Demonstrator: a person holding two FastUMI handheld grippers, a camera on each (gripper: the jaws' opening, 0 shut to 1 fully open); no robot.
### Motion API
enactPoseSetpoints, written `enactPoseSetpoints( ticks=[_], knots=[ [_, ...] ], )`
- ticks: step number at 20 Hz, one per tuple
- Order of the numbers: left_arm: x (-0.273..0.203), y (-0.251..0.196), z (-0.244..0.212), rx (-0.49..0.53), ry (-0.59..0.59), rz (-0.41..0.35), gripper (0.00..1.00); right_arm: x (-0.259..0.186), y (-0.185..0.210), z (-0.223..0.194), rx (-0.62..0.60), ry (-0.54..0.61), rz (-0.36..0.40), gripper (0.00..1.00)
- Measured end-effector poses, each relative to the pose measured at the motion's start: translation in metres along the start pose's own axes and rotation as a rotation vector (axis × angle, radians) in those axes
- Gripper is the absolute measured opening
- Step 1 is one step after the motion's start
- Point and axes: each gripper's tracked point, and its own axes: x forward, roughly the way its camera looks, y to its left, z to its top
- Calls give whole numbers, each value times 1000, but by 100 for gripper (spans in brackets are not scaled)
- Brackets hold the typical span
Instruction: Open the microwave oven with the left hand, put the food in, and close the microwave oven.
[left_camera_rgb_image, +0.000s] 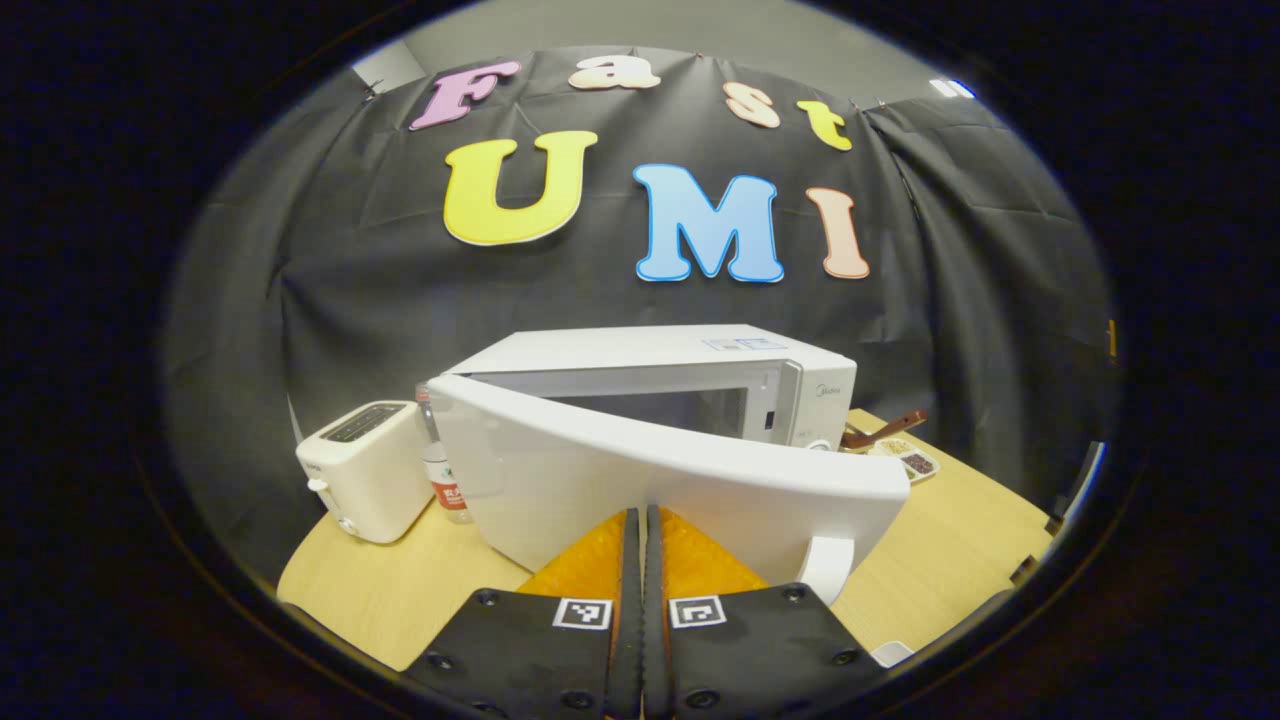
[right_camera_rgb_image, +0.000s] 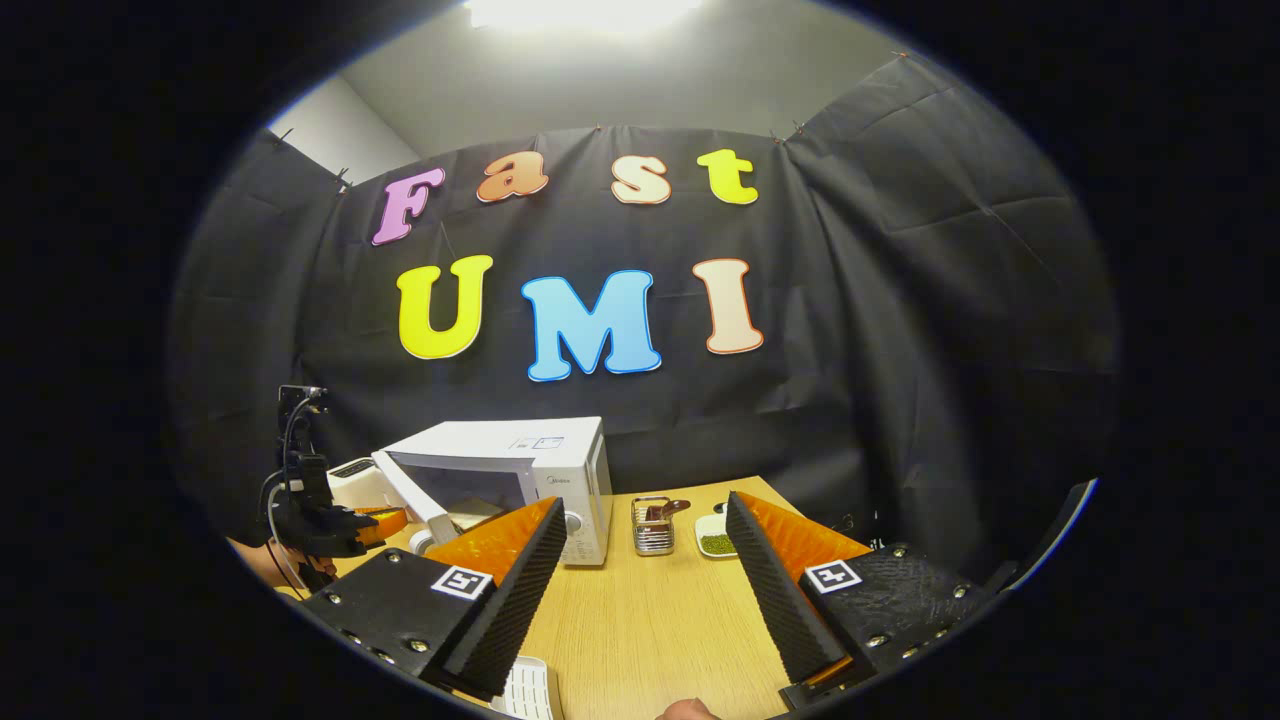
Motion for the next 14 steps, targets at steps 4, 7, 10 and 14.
enactPoseSetpoints(
  ticks=[4, 7, 10, 14],
  knots=[
    [28, -7, 4, -2, 1, -29, 7, 5, -3, -1, -14, 7, -42, 98],
    [49, -10, 6, -2, -2, -53, 7, 8, -3, -2, -26, 15, -69, 98],
    [67, -13, 11, 1, -5, -71, 7, 12, -4, -3, -34, 20, -94, 98],
    [89, -15, 16, -11, -3, -86, 7, 17, -3, -4, -42, 22, -117, 98]
  ],
)
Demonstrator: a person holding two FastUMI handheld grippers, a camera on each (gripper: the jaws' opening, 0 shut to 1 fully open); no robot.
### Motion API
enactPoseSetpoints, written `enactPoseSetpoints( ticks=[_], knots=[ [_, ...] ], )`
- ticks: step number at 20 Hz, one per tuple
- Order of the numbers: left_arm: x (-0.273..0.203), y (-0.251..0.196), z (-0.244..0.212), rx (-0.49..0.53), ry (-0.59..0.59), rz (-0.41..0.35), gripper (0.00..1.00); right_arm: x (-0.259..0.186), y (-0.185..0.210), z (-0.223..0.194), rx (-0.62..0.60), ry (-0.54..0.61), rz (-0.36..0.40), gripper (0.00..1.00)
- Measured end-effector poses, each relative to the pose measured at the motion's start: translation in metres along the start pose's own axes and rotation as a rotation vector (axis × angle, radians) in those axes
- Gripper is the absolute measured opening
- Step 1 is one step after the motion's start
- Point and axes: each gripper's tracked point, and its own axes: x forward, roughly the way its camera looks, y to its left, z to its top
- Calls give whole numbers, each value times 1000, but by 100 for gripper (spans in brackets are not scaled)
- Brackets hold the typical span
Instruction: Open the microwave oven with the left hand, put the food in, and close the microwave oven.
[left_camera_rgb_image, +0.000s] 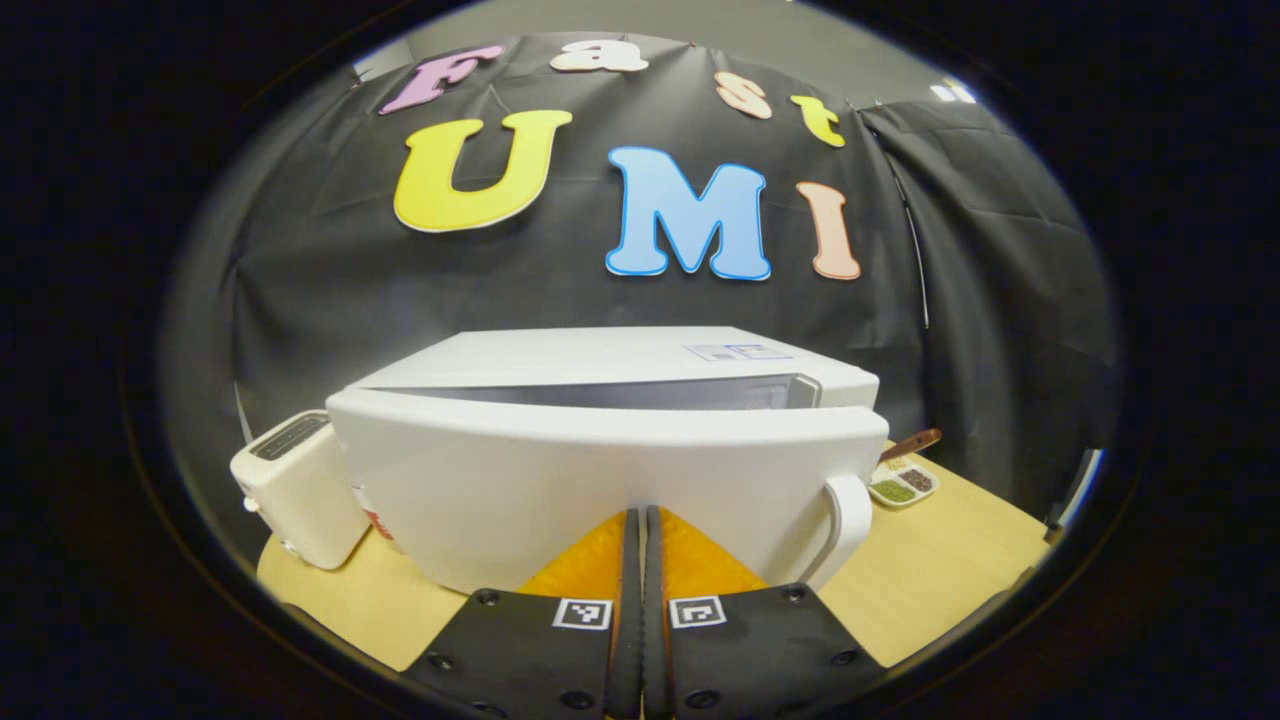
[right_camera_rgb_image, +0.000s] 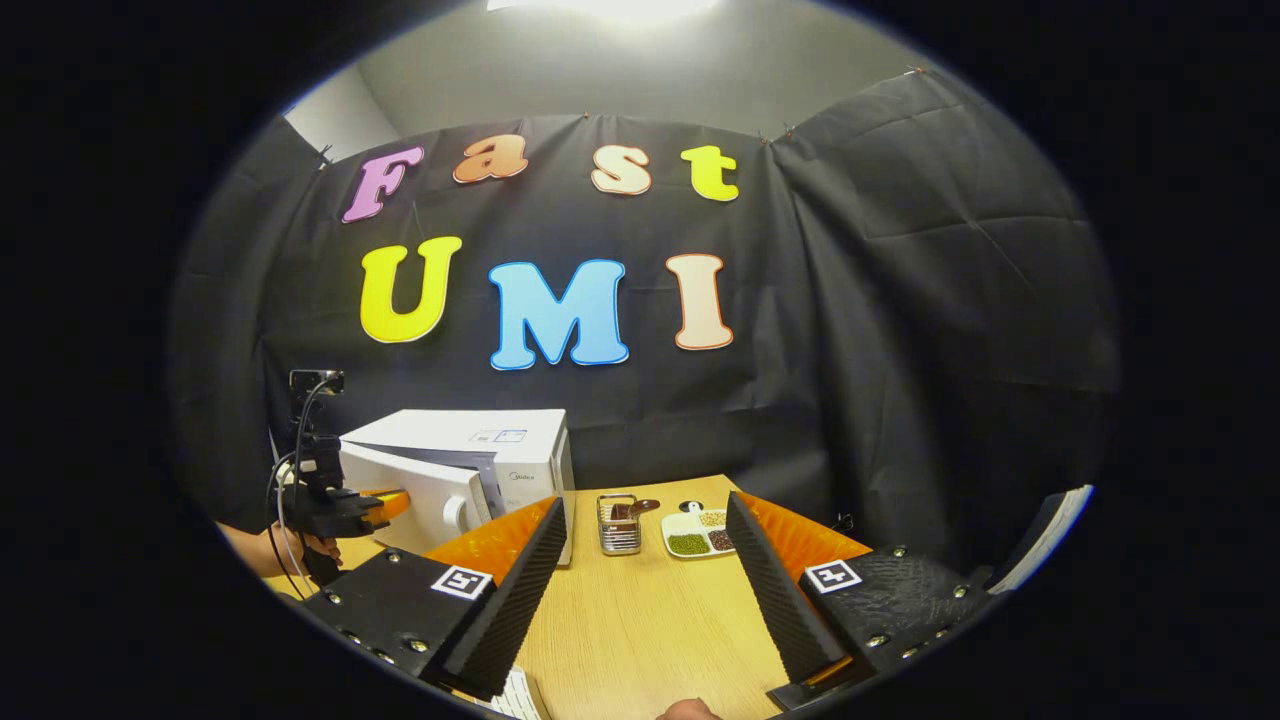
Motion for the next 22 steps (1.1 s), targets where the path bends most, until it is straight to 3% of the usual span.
enactPoseSetpoints(
  ticks=[5, 6, 7, 11, 19, 20, 22],
  knots=[
    [22, 3, 5, 8, -7, 0, 7, 4, 3, -2, 4, 19, -7, 98],
    [26, 3, 3, 11, -3, 0, 7, 6, 5, -1, 1, 19, -6, 93],
    [29, 3, 3, 12, 0, 0, 7, 8, 7, 1, -3, 18, -4, 98],
    [32, 4, -5, -34, 5, 11, 7, 14, 13, 1, -17, 17, 4, 98],
    [42, 0, -4, -37, 9, 9, 7, 28, 42, 0, -27, 23, 63, 98],
    [40, 0, -4, -24, 14, 18, 7, 28, 46, 1, -25, 22, 75, 93],
    [31, 0, 9, -17, -17, 40, 7, 26, 54, 3, -28, 17, 95, 98]
  ],
)
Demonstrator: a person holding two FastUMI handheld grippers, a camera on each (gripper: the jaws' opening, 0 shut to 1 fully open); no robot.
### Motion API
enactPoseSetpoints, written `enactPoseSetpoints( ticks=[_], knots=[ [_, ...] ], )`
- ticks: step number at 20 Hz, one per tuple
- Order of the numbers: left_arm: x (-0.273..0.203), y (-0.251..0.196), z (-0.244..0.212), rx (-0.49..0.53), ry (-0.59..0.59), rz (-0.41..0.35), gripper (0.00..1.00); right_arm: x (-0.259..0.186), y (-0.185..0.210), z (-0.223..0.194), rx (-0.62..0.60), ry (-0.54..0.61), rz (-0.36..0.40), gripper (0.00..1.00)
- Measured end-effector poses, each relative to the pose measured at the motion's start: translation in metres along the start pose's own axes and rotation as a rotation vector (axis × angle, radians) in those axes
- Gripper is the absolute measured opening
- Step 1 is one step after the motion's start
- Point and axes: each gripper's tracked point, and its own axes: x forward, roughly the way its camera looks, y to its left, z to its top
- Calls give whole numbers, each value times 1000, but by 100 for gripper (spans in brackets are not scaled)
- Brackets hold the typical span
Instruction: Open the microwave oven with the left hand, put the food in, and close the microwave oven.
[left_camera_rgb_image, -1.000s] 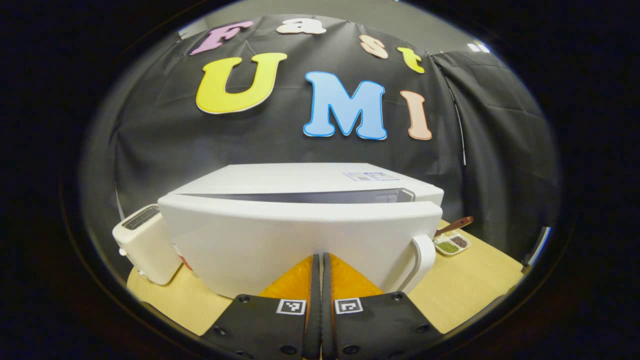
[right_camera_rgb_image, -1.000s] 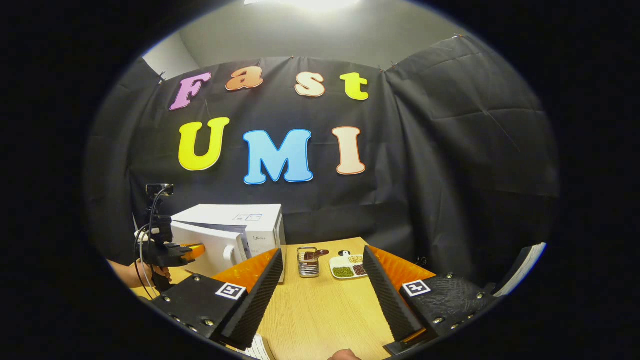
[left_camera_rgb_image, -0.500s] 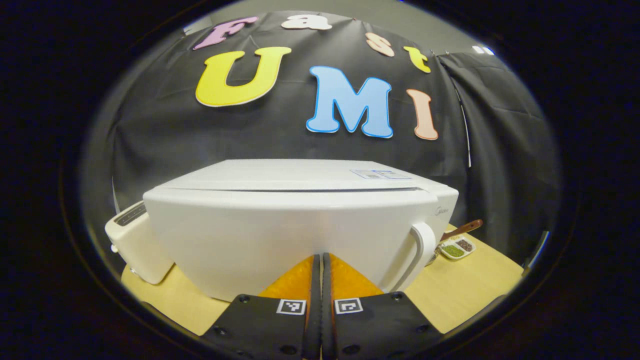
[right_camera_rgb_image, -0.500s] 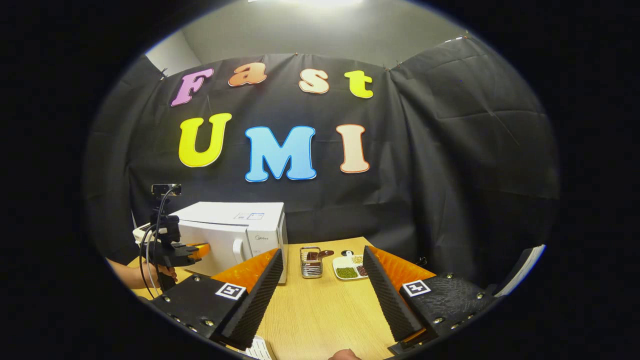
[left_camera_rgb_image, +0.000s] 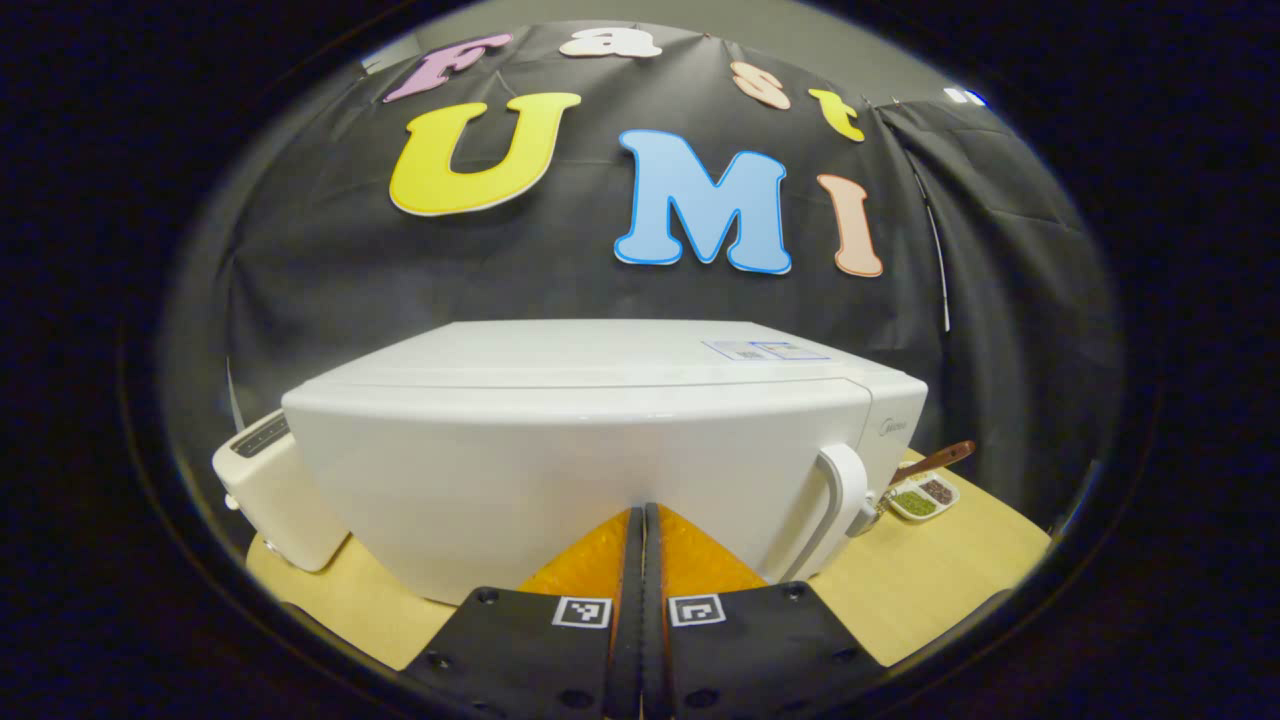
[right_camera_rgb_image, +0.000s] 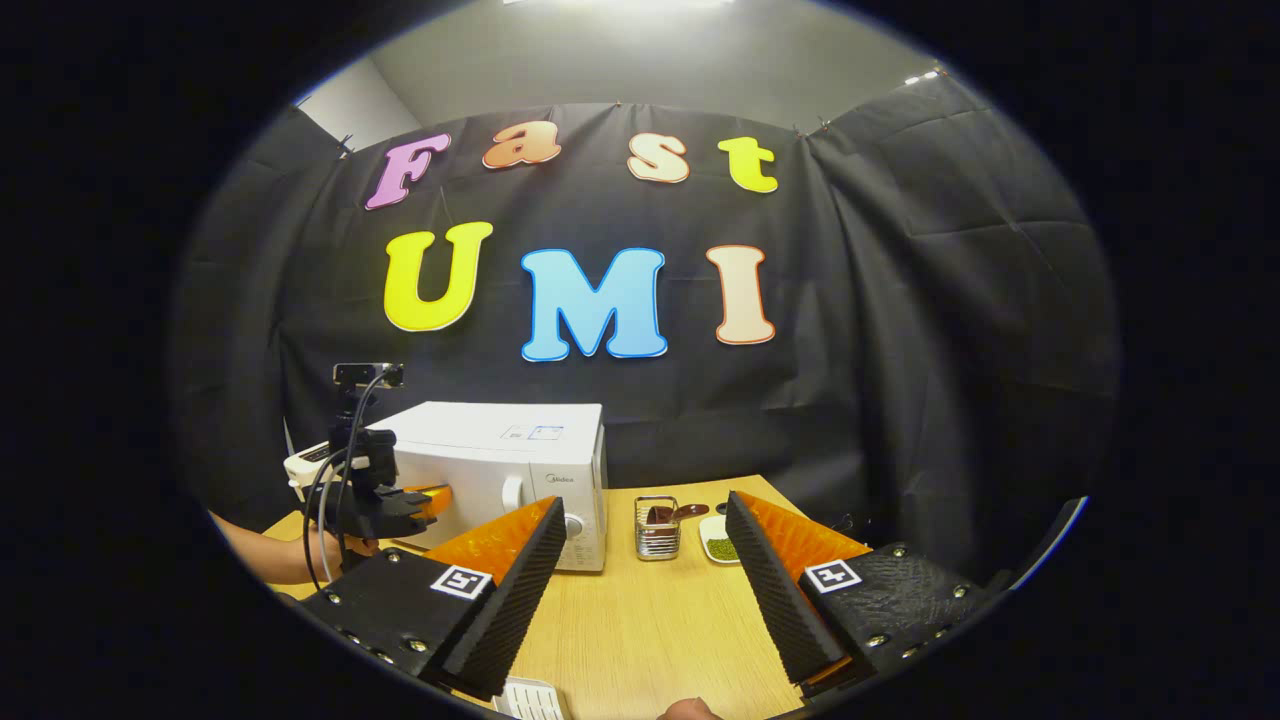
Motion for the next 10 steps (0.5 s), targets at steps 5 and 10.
enactPoseSetpoints(
  ticks=[5, 10],
  knots=[
    [-48, -10, 42, -5, -96, 20, 7, -13, 9, 8, -6, -29, 69, 98],
    [-108, -10, 71, 8, -162, 68, 7, -31, 1, 14, 9, -49, 116, 98]
  ],
)
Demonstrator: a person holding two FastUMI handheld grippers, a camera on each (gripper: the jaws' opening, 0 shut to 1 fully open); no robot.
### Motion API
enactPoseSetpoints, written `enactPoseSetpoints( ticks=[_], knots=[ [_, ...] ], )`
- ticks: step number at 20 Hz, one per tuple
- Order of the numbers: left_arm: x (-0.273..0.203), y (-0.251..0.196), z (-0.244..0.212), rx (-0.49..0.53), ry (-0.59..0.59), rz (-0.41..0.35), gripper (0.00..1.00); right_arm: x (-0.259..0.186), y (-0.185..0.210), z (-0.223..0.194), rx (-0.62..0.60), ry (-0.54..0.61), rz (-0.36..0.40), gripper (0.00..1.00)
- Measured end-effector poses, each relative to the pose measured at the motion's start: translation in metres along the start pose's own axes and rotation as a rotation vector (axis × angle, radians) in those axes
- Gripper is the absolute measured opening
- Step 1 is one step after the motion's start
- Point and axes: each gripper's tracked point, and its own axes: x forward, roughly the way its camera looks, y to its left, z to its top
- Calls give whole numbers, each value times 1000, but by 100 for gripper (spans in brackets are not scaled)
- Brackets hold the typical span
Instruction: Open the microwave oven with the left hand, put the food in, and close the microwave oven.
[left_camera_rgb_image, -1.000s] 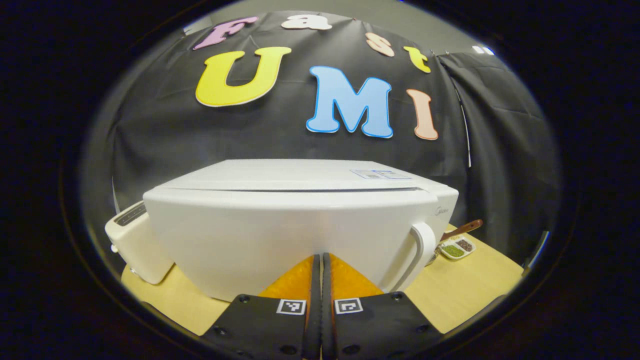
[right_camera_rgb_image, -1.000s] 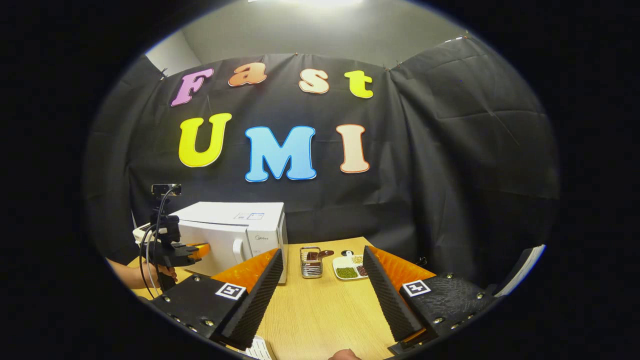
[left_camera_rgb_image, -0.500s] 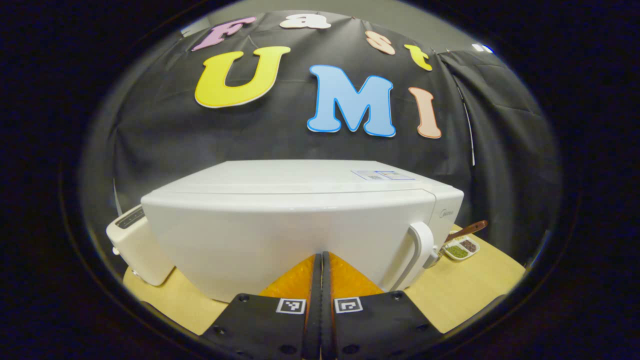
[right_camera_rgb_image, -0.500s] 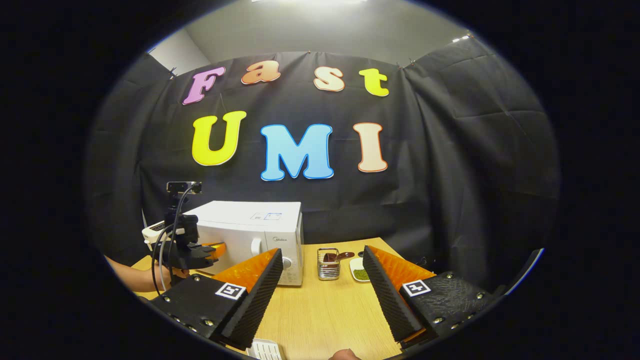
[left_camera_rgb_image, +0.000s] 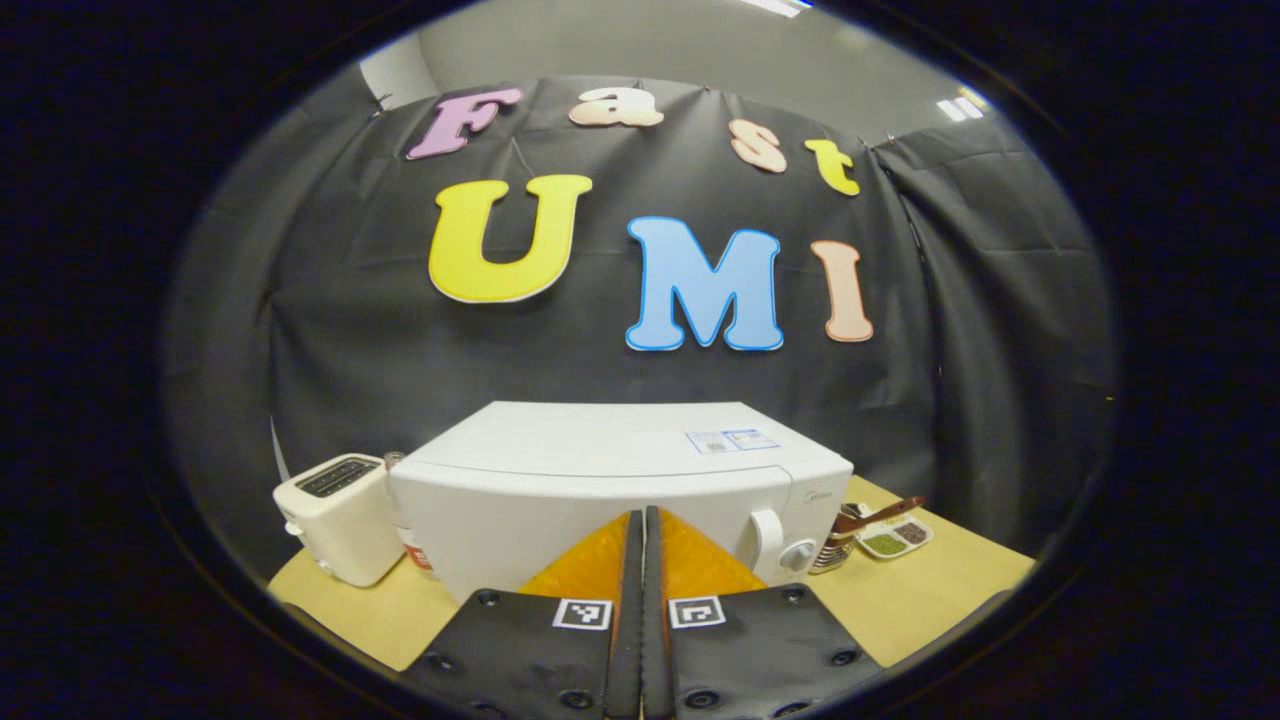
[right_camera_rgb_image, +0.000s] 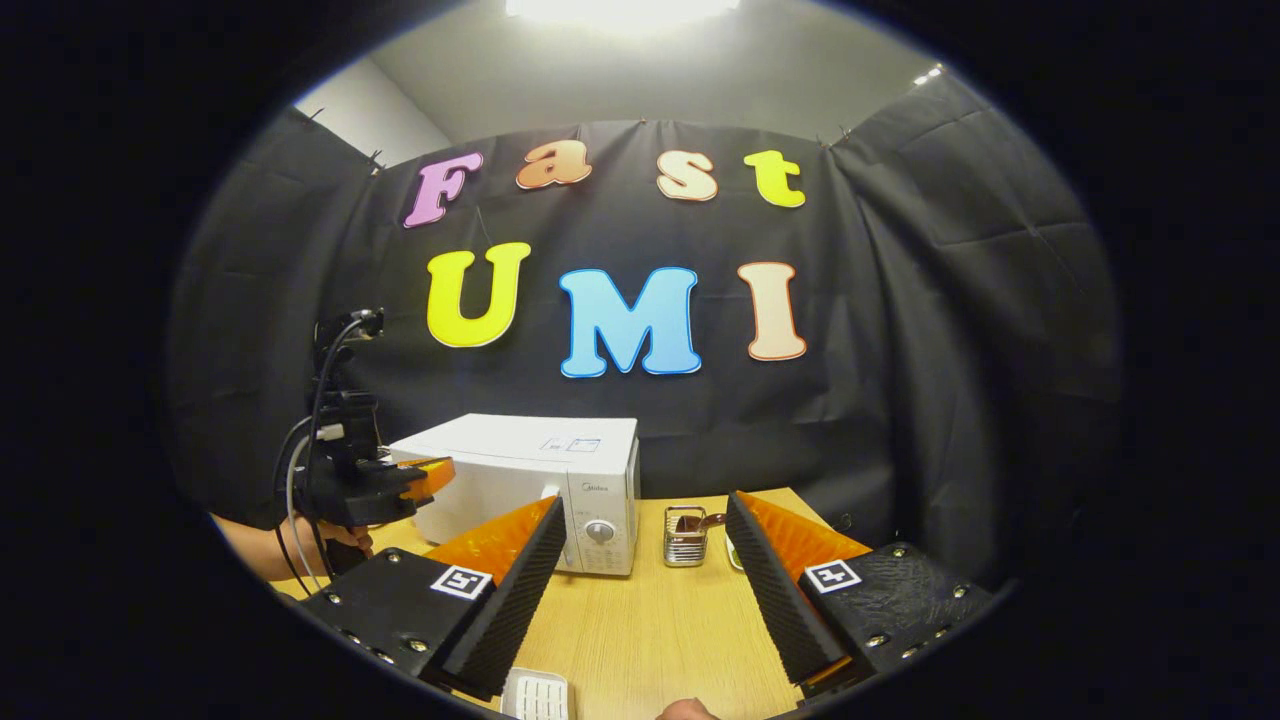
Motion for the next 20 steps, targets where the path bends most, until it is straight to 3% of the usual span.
enactPoseSetpoints(
  ticks=[12, 20],
  knots=[
    [-142, -2, 49, 24, -88, 127, 7, -66, -30, 5, 31, -50, 66, 98],
    [-218, -11, 71, 45, -138, 136, 7, -92, -37, 13, 38, -72, 69, 97]
  ],
)
